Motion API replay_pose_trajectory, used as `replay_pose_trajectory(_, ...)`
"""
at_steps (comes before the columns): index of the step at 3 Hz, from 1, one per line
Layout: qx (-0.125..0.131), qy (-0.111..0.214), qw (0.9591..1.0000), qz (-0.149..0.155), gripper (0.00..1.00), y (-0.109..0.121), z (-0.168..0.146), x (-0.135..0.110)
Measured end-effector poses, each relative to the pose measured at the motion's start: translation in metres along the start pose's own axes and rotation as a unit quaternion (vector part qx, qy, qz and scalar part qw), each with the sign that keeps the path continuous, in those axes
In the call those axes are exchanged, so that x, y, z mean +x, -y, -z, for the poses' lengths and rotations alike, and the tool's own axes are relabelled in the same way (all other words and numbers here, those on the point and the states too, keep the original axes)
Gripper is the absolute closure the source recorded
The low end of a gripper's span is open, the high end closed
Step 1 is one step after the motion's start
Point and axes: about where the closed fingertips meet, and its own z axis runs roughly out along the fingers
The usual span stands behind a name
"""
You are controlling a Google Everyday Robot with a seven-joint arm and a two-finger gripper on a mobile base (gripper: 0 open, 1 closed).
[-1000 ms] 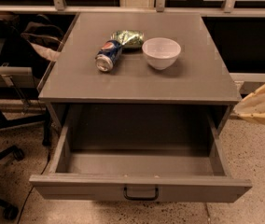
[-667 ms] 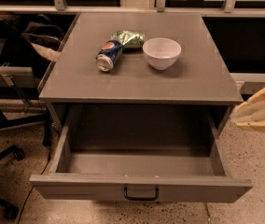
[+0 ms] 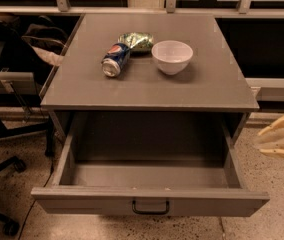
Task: Close top drawer
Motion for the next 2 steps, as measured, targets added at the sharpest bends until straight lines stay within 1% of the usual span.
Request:
replay_pose_trajectory(1,0.060,-0.010,0.9977,-0.031,1.00,-0.010,0.003,0.010)
replay_pose_trajectory(2,0.121,-0.029,0.9902,-0.063,1.00,-0.015,-0.001,0.023)
